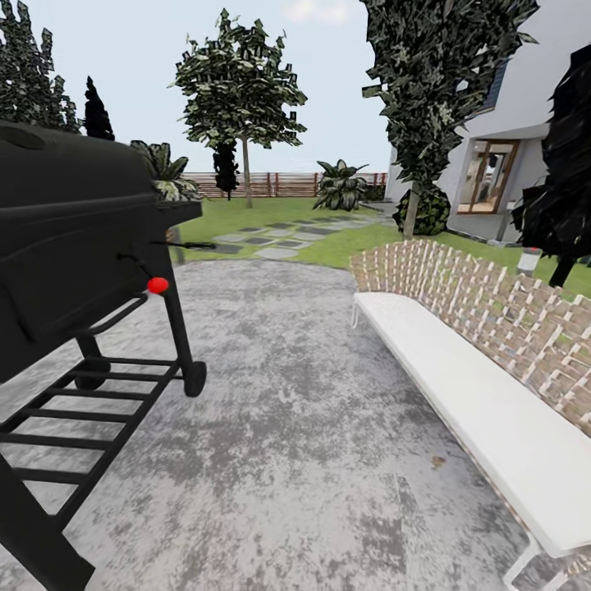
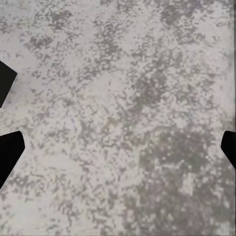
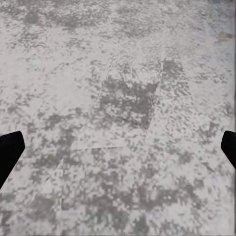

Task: In the garden, pick up the pesticide atomizer on the floor and spray pesticide onto both trees until each tree trunk is fully covered.

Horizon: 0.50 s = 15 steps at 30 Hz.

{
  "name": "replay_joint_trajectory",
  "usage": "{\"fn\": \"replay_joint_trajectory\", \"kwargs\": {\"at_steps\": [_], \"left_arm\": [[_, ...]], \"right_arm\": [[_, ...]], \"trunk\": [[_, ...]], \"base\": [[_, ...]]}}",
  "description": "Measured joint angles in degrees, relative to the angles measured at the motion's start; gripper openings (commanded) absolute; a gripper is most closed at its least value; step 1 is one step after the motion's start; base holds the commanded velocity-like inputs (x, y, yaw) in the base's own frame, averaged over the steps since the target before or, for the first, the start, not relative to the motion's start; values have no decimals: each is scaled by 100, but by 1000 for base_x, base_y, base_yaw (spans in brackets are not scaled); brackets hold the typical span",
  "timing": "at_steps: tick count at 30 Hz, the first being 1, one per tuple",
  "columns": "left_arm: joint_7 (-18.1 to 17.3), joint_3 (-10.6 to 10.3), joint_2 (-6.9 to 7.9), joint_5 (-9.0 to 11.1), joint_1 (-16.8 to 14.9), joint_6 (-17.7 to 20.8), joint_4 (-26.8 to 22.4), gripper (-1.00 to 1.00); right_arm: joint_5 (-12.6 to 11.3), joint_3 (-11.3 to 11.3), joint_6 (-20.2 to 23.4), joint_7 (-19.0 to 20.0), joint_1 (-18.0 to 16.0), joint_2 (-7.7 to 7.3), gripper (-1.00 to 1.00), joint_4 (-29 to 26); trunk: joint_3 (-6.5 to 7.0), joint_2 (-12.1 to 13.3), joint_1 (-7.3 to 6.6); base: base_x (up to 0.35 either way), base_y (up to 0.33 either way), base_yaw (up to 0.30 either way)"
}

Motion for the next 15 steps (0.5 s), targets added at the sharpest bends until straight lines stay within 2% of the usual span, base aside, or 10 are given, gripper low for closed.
{"fn": "replay_joint_trajectory", "kwargs": {"at_steps": [15], "left_arm": [[-1, 3, 3, -7, 0, -6, 2, 100]], "right_arm": [[6, 5, 7, 40, 0, -21, 100, -19]], "trunk": [[-2, 0, 0]], "base": [[313, -124, 2]]}}
